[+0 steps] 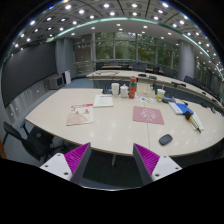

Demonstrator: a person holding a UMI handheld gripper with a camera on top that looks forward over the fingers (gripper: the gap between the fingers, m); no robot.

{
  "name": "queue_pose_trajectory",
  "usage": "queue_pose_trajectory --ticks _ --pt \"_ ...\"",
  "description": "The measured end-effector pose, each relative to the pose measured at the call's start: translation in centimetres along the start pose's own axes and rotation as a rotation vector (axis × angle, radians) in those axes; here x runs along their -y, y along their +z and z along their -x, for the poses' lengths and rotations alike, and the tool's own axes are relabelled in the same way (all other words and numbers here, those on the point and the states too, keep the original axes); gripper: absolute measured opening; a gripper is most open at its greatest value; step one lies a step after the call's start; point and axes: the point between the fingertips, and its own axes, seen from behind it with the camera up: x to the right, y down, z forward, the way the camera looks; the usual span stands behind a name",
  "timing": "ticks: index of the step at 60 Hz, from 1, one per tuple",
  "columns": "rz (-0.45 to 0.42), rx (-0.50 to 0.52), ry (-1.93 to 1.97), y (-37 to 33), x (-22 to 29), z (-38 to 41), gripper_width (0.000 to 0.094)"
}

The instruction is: Arrange mouse

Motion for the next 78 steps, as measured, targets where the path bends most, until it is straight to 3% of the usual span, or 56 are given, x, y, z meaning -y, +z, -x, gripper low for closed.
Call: queue_pose_trajectory --ticks 17,27,52,70,78 --pt "0.084 -0.166 0.059 3.1 -9.1 -12.9 0.0862" --pt "0.052 -0.270 0.075 7.3 -12.1 -21.1 0.0861" --pt "0.036 -0.263 0.136 22.8 -10.9 -31.0 0.0861" --pt "0.051 -0.263 0.188 28.4 -8.4 -34.4 0.0851" --pt "0.051 -0.275 0.179 29.9 -7.5 -35.3 0.0763"
